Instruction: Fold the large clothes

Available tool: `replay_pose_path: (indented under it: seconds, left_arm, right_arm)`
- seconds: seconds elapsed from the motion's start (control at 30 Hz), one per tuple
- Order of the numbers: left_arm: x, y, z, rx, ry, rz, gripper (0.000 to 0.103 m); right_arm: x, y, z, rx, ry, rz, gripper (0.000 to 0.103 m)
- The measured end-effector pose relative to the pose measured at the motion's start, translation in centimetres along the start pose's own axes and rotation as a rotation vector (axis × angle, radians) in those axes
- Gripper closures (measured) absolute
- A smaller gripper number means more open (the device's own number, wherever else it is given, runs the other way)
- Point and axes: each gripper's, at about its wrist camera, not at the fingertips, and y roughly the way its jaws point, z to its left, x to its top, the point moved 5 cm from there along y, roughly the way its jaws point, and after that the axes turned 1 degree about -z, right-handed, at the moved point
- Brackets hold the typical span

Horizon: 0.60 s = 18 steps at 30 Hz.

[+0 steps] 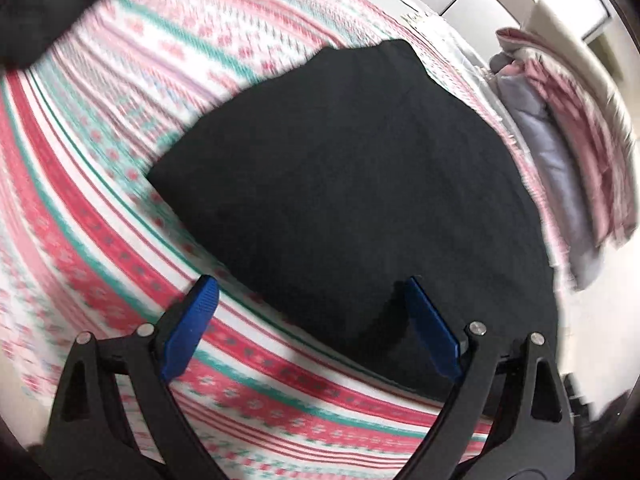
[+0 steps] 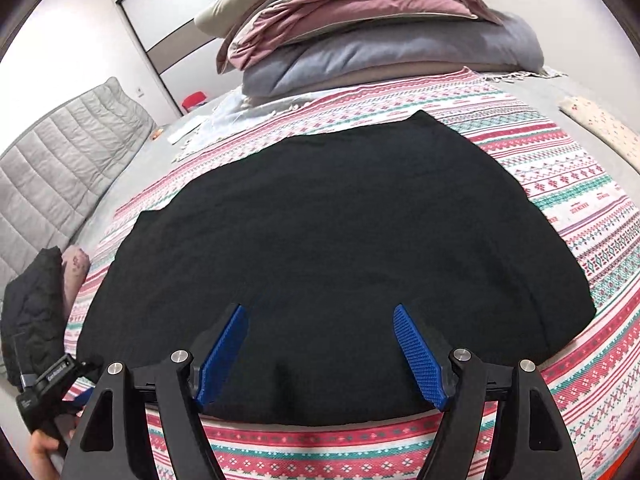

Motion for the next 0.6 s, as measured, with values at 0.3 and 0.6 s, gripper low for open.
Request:
replay_pose_path:
  seconds: [0.3,0.6]
  left_arm:
    - [0.9,1.6,-0.1,-0.224,-0.172,0.002,0.010]
    - [2.1,2.4,1.5,-0.297,-0.351,-0.057,0.057]
  right_arm:
    - [-0.6,1.1,1.3,-0.002,-0.005,0.023,0.025]
    - [-0.9,2.3,2.7,0.004,-0.005,0.046,0.025]
